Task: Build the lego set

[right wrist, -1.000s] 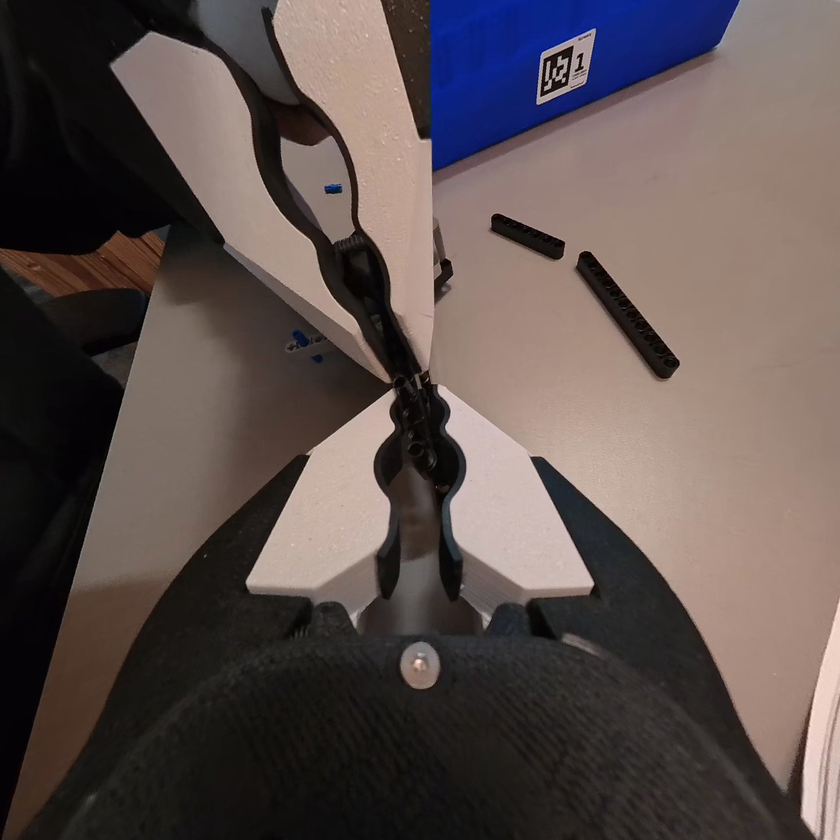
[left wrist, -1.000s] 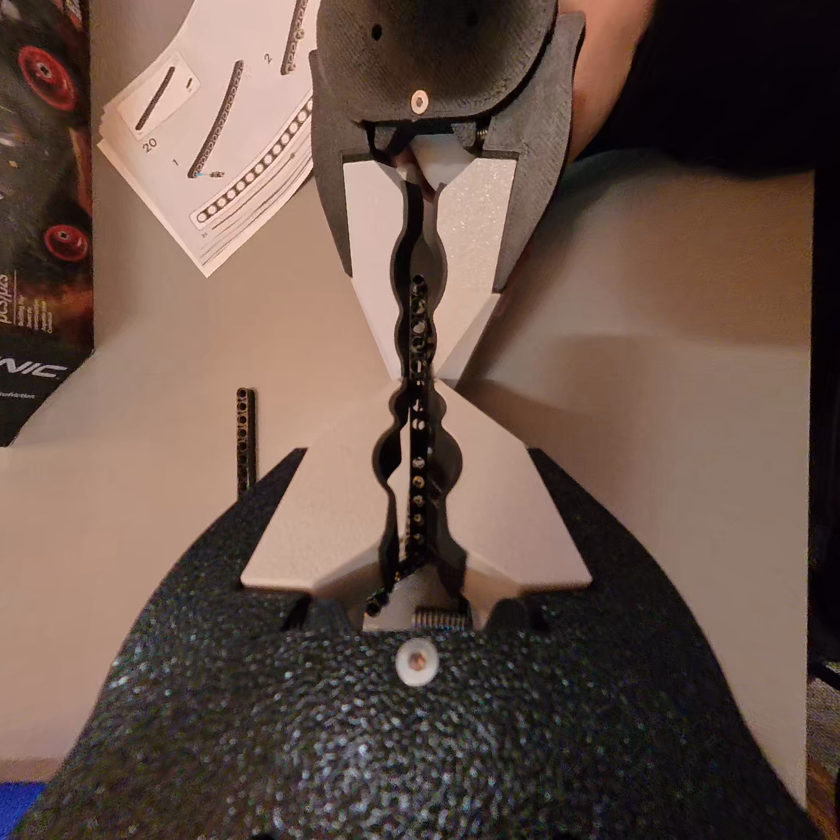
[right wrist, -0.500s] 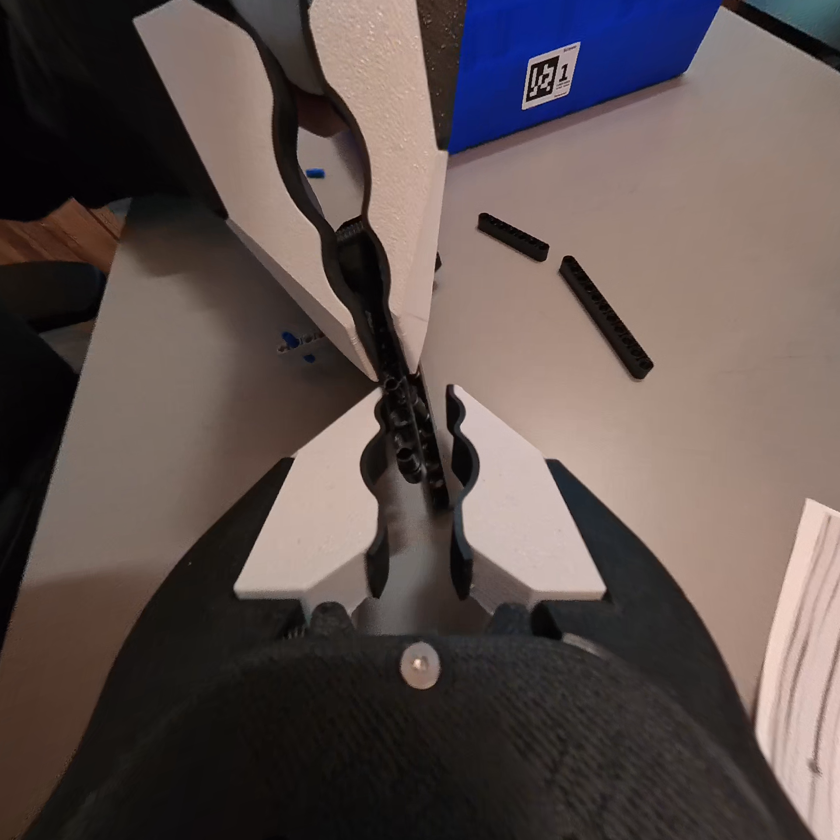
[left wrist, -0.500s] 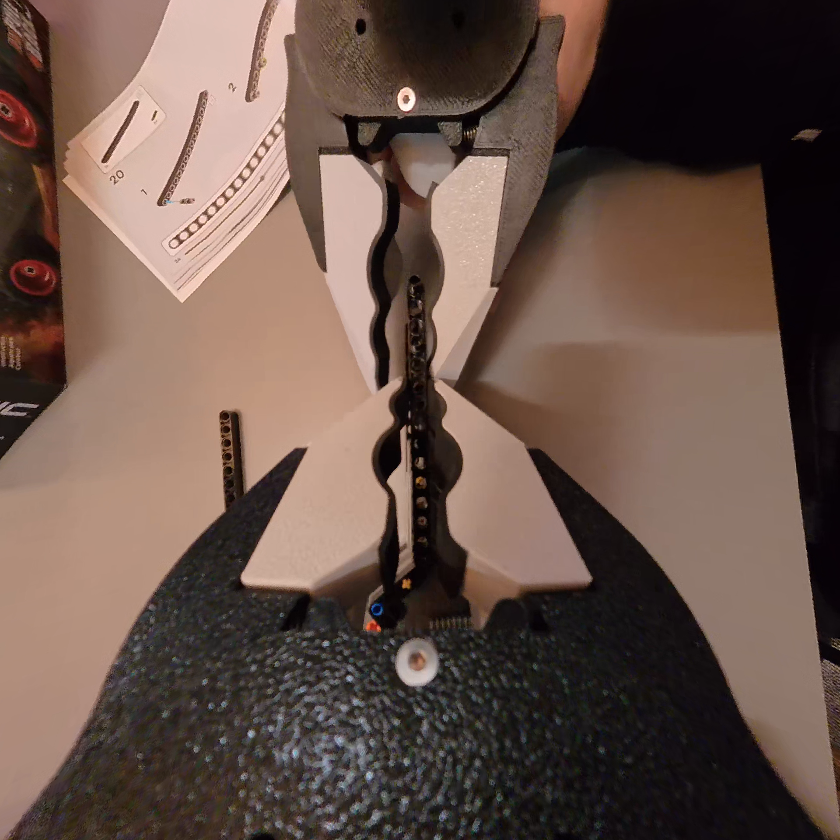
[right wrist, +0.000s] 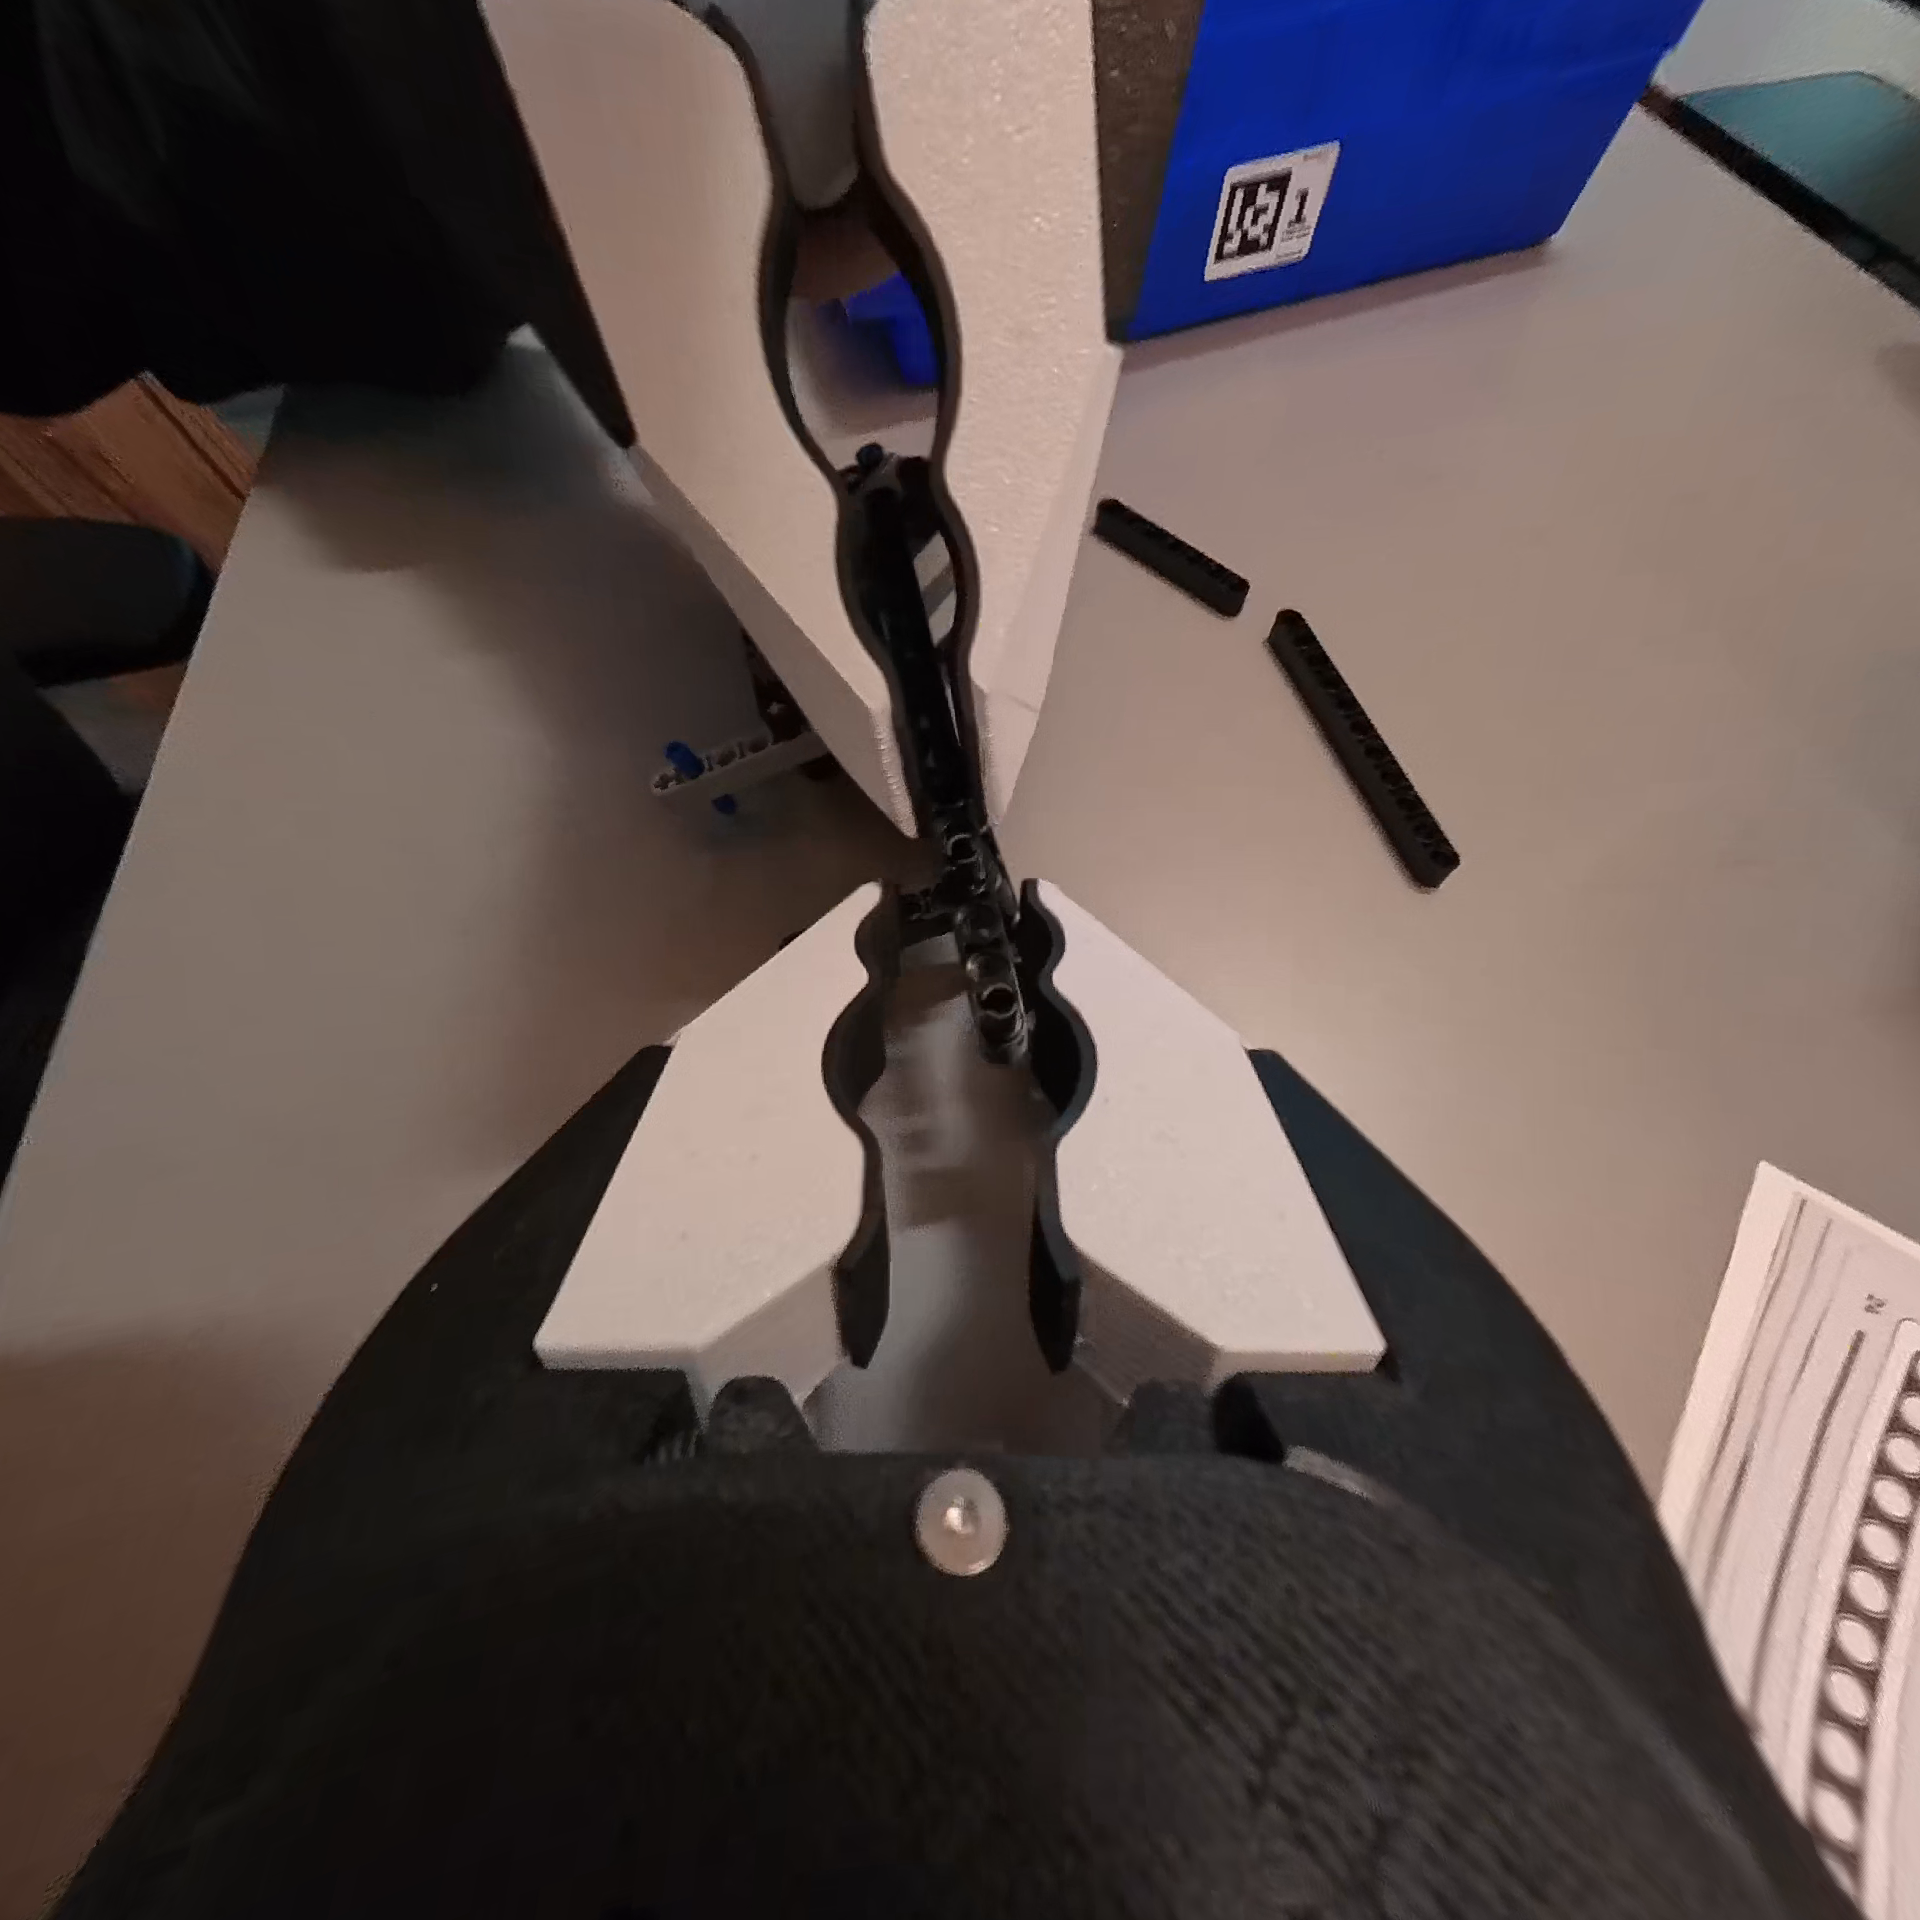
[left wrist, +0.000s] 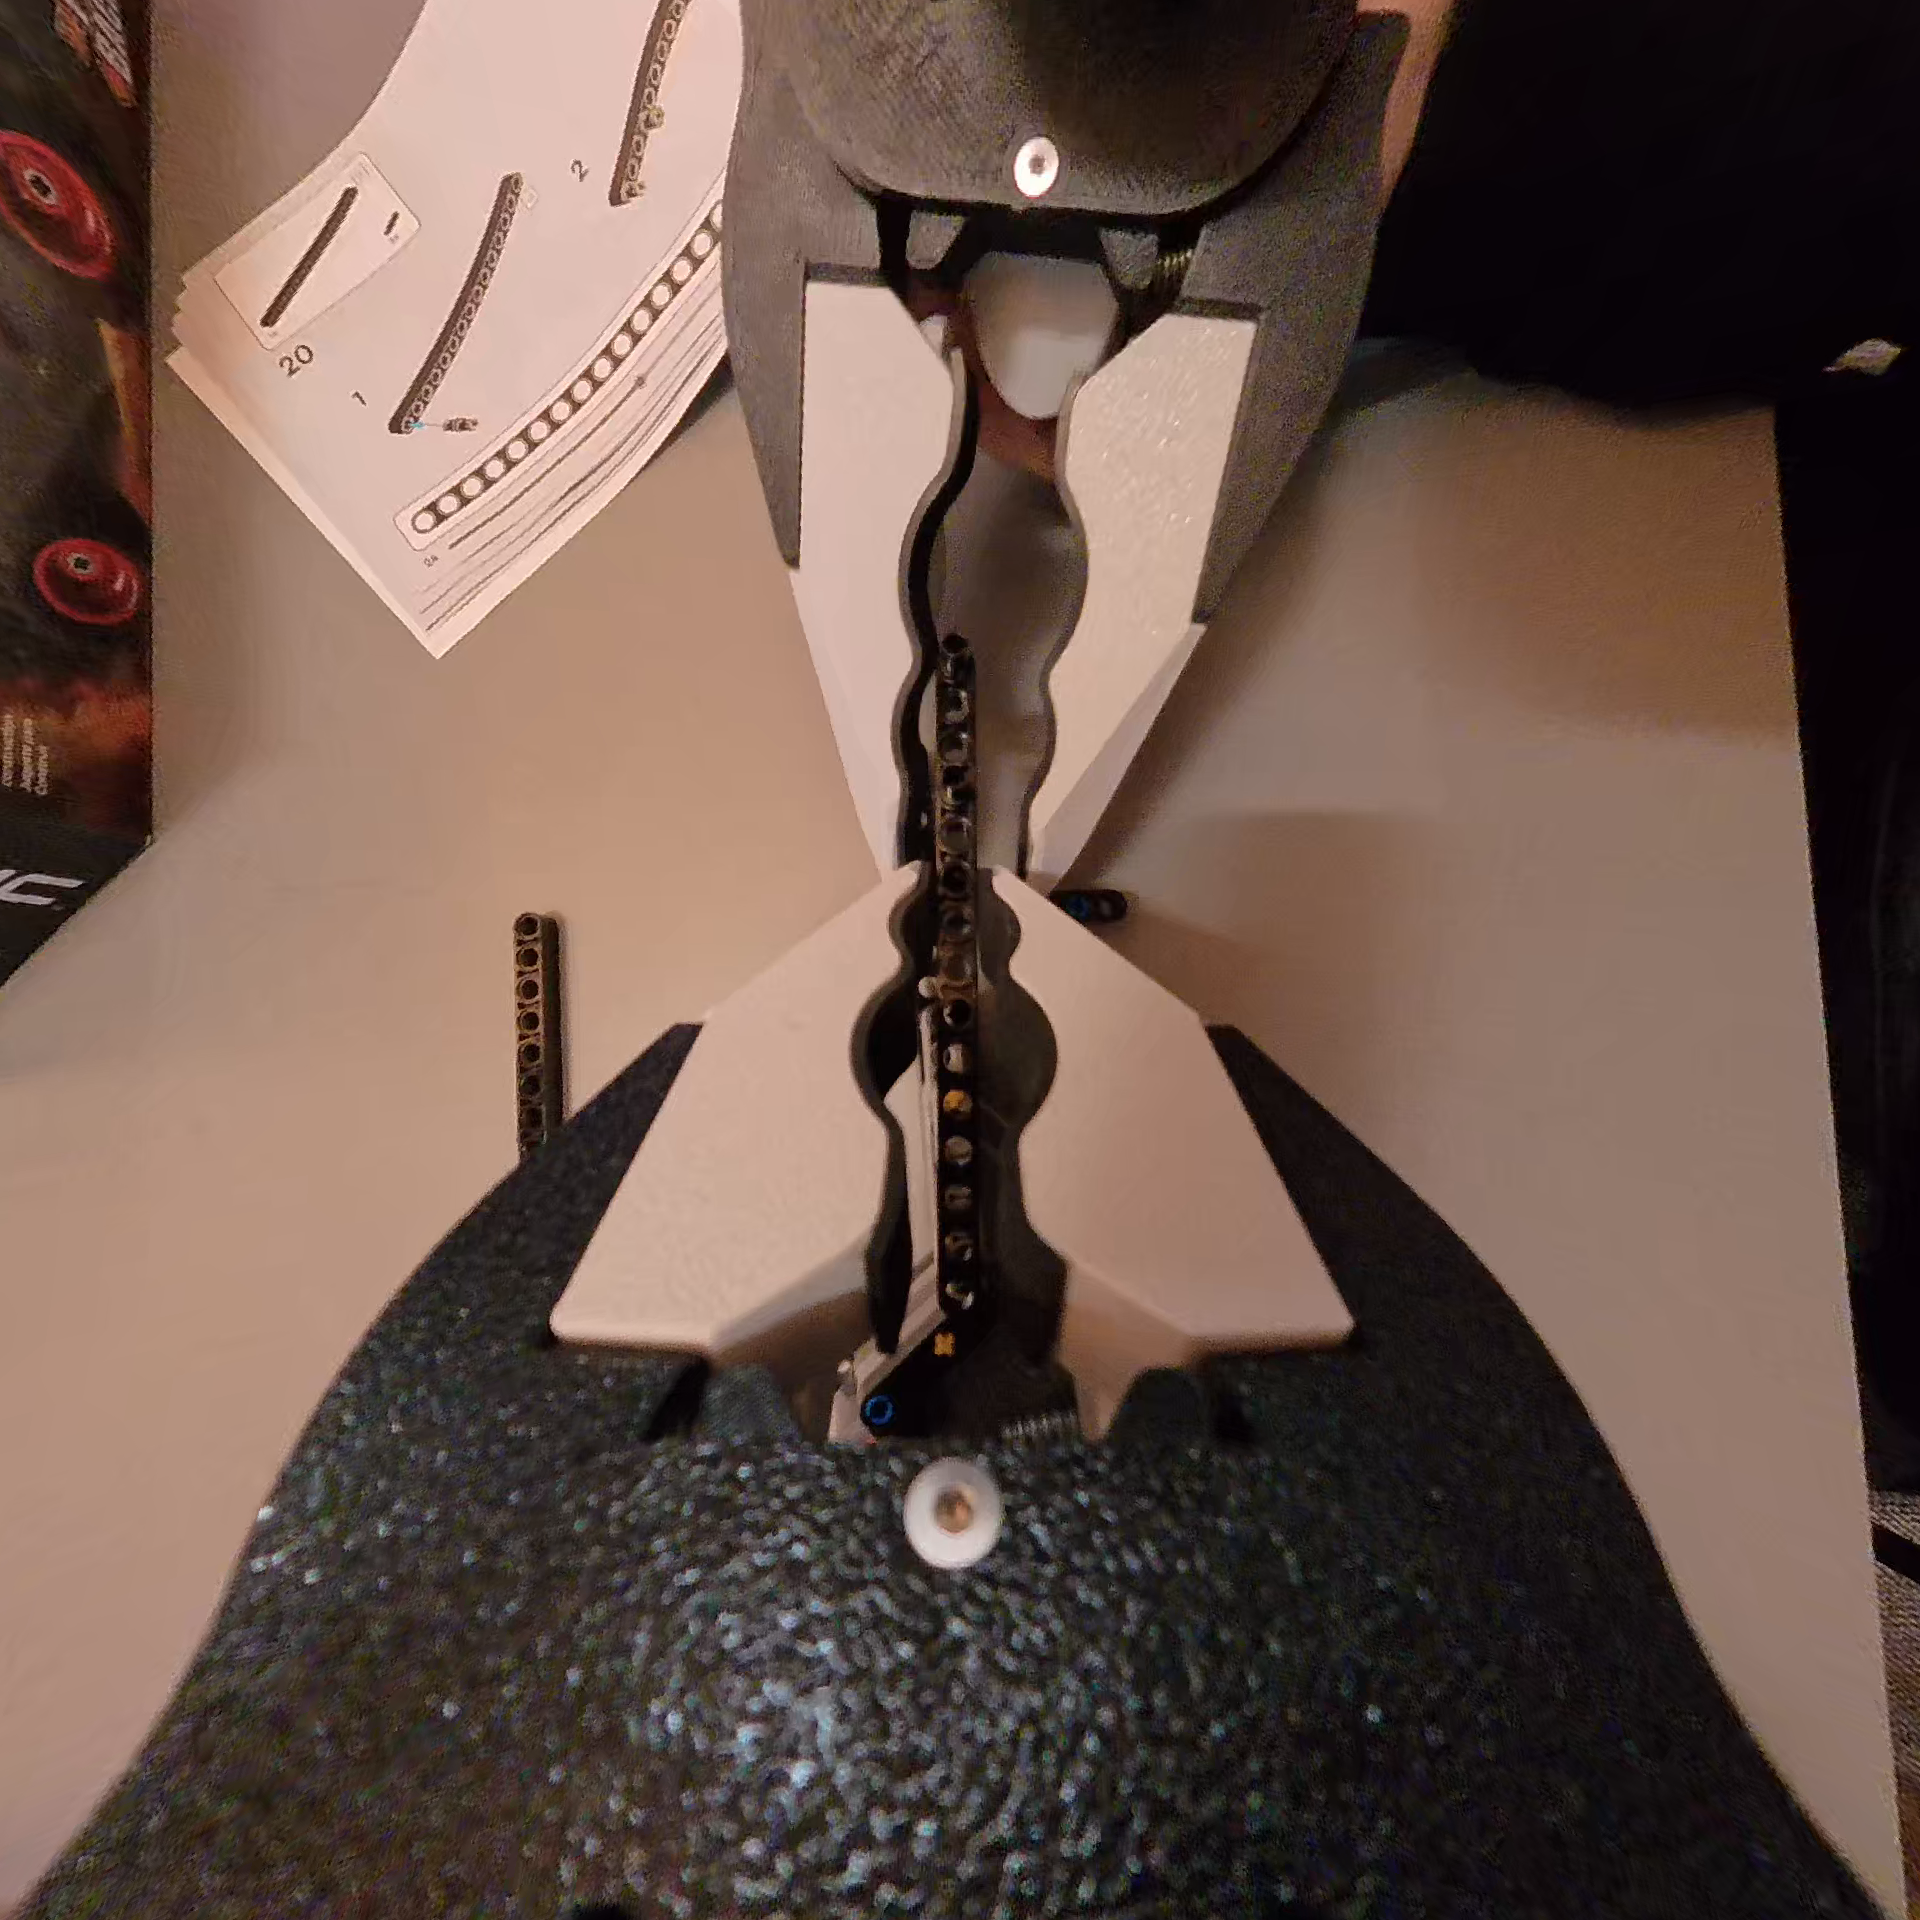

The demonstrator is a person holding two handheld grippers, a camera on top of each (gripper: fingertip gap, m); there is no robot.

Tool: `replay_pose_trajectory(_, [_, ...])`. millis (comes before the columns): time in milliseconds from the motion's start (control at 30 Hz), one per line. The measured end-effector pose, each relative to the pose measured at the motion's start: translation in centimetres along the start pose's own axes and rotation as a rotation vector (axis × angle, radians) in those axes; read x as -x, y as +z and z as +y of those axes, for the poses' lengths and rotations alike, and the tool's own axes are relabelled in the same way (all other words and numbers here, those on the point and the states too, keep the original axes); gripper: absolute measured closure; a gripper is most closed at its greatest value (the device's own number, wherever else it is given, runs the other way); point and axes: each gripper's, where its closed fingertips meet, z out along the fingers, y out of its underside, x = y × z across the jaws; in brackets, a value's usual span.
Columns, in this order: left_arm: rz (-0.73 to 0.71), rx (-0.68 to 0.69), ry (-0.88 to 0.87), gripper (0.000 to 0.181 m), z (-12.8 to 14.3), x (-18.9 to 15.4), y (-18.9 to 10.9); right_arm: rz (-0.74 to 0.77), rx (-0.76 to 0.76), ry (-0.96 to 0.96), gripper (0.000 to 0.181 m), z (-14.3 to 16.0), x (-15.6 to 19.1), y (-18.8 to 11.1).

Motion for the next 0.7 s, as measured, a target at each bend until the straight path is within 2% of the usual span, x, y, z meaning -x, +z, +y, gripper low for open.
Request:
replay_pose_trajectory(33, [-0.002,0.002,0.005,0.177,0.0,0.0,0.0,0.004,-0.021,-0.02,0.159,-0.3,0.1,-0.2])
replay_pose_trajectory(100, [-0.011,0.005,0.023,0.176,0.0,0.0,0.0,0.014,-0.068,-0.031,0.152,-0.9,0.1,-0.7])
replay_pose_trajectory(200, [-0.012,0.004,0.024,0.177,0.0,0.0,0.0,0.033,-0.131,-0.06,0.165,-1.8,0.0,-1.1])
replay_pose_trajectory(533, [0.006,-0.003,0.016,0.177,0.1,-0.1,-0.1,-0.004,-0.124,-0.058,0.17,-1.7,0.3,-0.9])
replay_pose_trajectory(567, [0.002,-0.003,0.019,0.172,0.2,-0.1,-0.2,-0.008,-0.113,-0.059,0.177,-1.5,0.3,-0.8])
replay_pose_trajectory(633, [0.005,0.015,0.026,0.17,0.6,-0.1,-0.5,-0.005,-0.108,-0.057,0.177,-1.5,0.2,-0.8])
replay_pose_trajectory(700, [-0.004,0.009,0.029,0.176,0.6,-0.1,-0.5,-0.01,-0.106,-0.065,0.177,-1.5,0.3,-0.7])
